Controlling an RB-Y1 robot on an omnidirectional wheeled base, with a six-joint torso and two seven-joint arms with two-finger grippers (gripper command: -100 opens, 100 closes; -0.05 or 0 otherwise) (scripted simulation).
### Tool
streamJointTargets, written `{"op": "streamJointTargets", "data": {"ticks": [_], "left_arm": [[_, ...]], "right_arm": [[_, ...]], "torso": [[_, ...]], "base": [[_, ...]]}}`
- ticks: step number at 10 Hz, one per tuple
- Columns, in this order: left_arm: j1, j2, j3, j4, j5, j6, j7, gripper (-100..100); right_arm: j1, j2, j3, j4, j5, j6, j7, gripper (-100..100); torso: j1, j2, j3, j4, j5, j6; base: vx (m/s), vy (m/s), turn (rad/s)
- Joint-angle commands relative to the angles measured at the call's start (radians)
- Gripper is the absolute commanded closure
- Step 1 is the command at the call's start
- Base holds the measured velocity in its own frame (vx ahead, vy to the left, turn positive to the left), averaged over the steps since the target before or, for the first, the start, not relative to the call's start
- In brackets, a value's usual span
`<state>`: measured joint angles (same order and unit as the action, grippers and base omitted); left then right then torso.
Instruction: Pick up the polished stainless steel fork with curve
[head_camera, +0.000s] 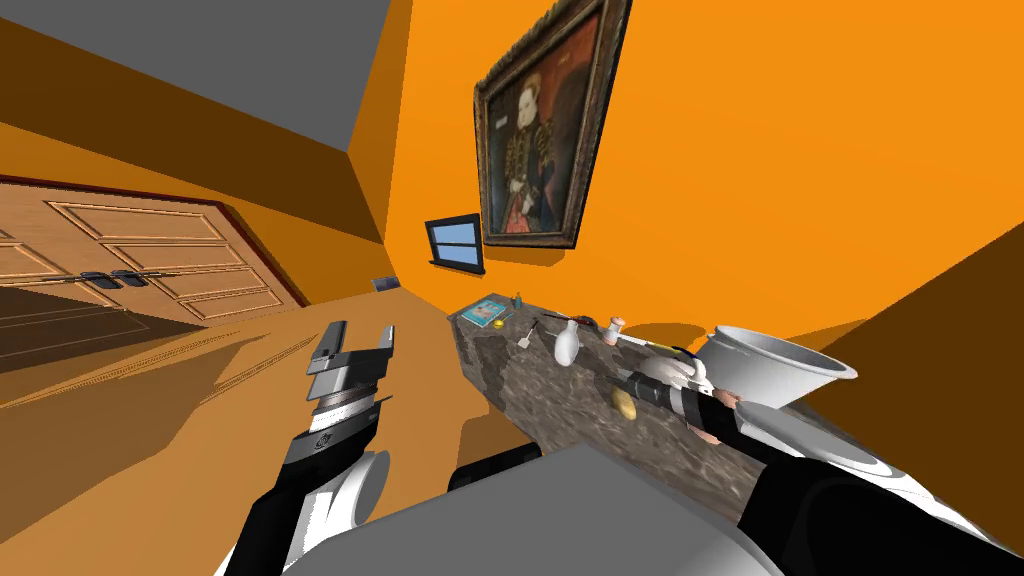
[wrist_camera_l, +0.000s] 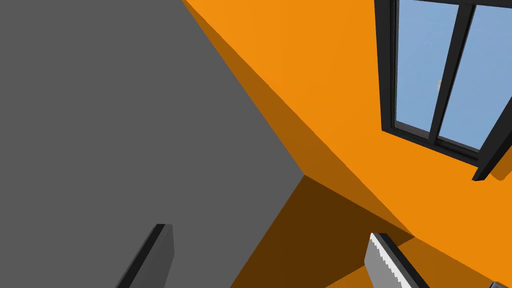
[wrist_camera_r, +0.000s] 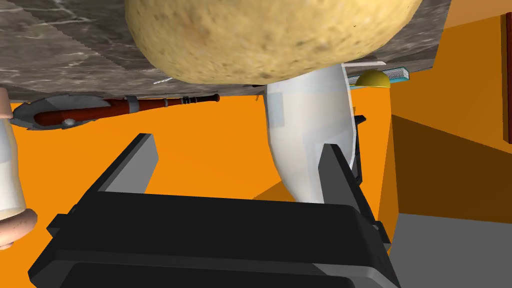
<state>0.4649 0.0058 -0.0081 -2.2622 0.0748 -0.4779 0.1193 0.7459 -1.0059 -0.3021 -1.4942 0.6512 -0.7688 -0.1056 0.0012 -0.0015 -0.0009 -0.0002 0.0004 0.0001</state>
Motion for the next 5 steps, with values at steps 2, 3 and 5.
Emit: {"op": "streamJointTargets", "data": {"ticks": [2,3,5], "left_arm": [[0.000,0.000,0.000,0.000,0.000,0.000,0.000,0],[0.000,0.000,0.000,0.000,0.000,0.000,0.000,0],[0.000,0.000,0.000,0.000,0.000,0.000,0.000,0]], "right_arm": [[0.009,-0.063,0.013,0.064,0.072,-0.017,-0.045,-100],[0.009,-0.063,0.013,0.064,0.081,-0.017,-0.045,-100],[0.017,-0.103,0.018,0.111,0.129,-0.037,-0.071,-100]], "torso": [[0.000,0.000,0.000,0.000,0.000,0.000],[0.000,0.000,0.000,0.000,0.000,0.000],[0.000,0.000,0.000,0.000,0.000,0.000]], "base": [[0.031,0.013,0.228],[0.029,0.008,0.135],[0.029,0.015,0.199]]}}
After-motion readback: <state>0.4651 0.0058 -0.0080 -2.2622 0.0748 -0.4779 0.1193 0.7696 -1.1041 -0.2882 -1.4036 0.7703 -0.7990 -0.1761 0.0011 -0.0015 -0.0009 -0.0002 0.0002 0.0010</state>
